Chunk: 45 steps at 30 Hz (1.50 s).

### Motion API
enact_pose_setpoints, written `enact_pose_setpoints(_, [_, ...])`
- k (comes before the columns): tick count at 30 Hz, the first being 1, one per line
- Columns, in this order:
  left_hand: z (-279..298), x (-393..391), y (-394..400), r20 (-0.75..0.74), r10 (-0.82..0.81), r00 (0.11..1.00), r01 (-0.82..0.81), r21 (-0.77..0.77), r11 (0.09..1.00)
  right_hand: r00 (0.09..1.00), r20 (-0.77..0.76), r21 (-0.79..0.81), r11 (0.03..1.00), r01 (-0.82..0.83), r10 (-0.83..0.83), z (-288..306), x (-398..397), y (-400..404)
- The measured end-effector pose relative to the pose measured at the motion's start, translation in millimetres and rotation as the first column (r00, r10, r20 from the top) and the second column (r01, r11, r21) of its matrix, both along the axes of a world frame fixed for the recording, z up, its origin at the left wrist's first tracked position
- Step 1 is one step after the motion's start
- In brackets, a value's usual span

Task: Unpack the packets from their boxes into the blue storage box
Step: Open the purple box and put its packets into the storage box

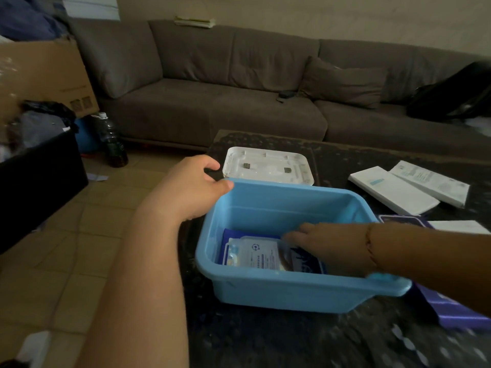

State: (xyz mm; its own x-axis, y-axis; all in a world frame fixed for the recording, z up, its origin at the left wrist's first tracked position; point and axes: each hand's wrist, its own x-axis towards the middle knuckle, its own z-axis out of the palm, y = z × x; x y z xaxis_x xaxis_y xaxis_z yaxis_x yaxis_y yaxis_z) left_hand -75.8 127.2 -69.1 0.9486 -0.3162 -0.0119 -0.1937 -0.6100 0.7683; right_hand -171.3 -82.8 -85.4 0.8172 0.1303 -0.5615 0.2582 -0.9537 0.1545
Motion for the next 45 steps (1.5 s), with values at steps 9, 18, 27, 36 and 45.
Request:
enact_pose_setpoints(9, [3, -1, -4, -0.036, -0.004, 0.999, 0.008, 0.107, 0.994, 0.367, 0.58, 0.767, 0.639, 0.053, -0.727, 87, -110, -110])
enact_pose_setpoints(18, [29, -63, -59, 0.536, 0.083, 0.84, -0.068, -0.048, 0.997, 0.117, 0.327, 0.769, 0.336, 0.544, -0.938, -55, -216, -188])
enact_pose_setpoints(27, [-41, -221, -231, 0.133, -0.747, 0.652, 0.562, 0.576, 0.594, 0.266, 0.286, 0.676, 0.39, 0.625, -0.921, -62, -226, -190])
enact_pose_setpoints(36, [-78, -202, -237, 0.148, -0.612, 0.777, 0.484, 0.483, 0.73, 0.343, 0.323, 0.746, 0.461, 0.482, -0.882, -75, -222, -186])
enact_pose_setpoints(45, [-76, -196, -229, 0.565, -0.565, 0.601, 0.548, 0.222, 0.806, 0.116, 0.576, 0.799, 0.588, 0.13, -0.809, -55, -242, -195])
